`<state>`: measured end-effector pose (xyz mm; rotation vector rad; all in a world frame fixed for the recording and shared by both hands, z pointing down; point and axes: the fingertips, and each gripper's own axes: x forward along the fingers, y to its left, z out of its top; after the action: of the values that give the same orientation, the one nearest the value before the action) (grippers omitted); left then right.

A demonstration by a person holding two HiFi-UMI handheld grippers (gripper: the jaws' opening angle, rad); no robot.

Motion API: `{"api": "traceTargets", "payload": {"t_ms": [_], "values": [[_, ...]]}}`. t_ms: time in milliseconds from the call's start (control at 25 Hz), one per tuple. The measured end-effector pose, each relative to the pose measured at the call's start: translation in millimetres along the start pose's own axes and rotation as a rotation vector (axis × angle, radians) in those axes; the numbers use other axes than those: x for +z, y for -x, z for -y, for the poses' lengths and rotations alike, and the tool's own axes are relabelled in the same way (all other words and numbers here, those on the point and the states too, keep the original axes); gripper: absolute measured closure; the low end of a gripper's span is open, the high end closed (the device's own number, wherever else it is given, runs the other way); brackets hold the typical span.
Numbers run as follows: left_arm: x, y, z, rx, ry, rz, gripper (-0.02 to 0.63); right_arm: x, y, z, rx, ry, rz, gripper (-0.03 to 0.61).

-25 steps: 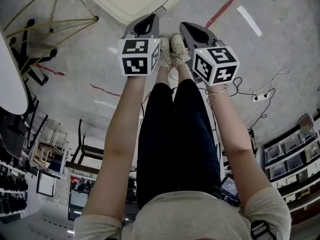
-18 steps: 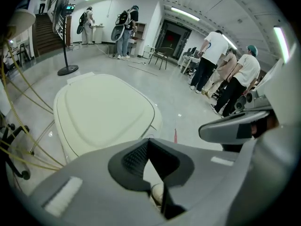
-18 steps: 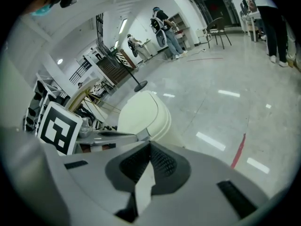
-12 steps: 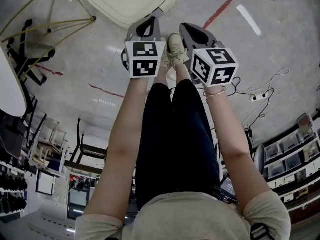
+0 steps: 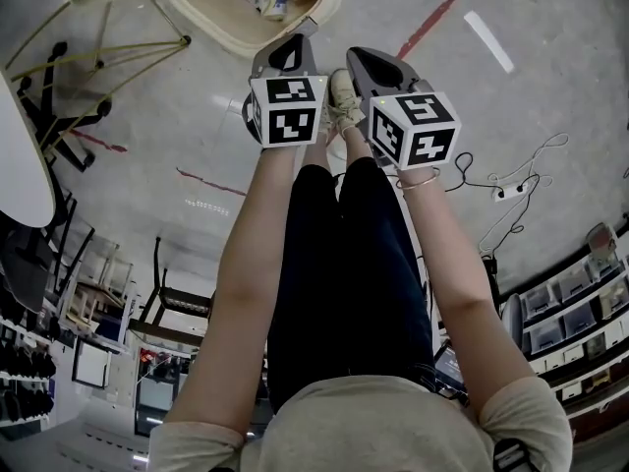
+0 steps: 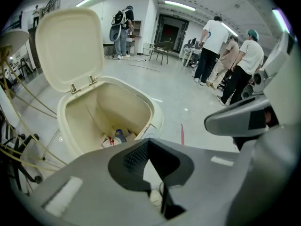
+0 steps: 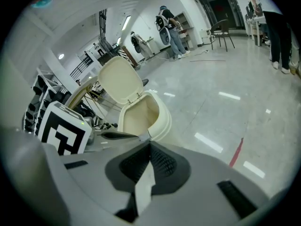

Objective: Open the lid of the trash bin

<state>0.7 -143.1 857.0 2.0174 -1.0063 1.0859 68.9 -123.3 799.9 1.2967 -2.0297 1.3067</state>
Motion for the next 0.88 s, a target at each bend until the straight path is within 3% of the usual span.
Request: {"api": "traceTargets", "payload": {"t_ms": [200,640,880], "values": [[10,15,-4,-0.027,0.093,0.012,0.604,6,10,-5,0.005,-0.003,0.015,0.571],[32,98,21,-0.119,0.091,0.084,0.604,41,65,-40,-0.002,0.123,0.031,0.571],[61,165,33,-0.214,0.273,0.146,0.604,67,111,-89,0.042,0.153,0.083,0.571]]}}
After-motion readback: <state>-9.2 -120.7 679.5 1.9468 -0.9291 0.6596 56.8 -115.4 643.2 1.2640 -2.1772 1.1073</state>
